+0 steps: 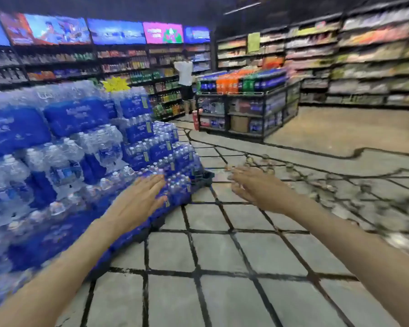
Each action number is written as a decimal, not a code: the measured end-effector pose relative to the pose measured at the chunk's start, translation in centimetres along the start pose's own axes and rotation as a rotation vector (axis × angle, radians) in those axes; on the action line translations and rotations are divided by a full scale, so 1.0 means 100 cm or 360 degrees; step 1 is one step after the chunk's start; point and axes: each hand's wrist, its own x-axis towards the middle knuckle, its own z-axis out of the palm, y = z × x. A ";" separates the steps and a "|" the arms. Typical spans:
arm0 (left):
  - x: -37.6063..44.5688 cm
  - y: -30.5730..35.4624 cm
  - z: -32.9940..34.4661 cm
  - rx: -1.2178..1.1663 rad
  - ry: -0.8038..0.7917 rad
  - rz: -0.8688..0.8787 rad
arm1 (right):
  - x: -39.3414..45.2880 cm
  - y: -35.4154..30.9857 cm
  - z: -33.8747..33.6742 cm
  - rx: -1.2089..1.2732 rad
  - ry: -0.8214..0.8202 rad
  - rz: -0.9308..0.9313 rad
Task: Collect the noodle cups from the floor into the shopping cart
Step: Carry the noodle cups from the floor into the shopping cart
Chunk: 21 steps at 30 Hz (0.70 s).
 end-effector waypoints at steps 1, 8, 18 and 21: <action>0.017 0.017 0.010 -0.0082 -0.0005 0.0067 | -0.022 0.014 0.000 0.0009 -0.0005 0.0128; 0.119 0.194 0.043 -0.0765 -0.0187 0.0431 | -0.259 0.116 0.030 0.0057 -0.0063 0.1144; 0.232 0.378 0.049 -0.0814 -0.0339 0.0898 | -0.470 0.183 0.032 0.0184 0.0029 0.2112; 0.264 0.400 0.059 -0.0806 -0.0395 0.0845 | -0.472 0.224 0.039 0.0246 0.0059 0.2125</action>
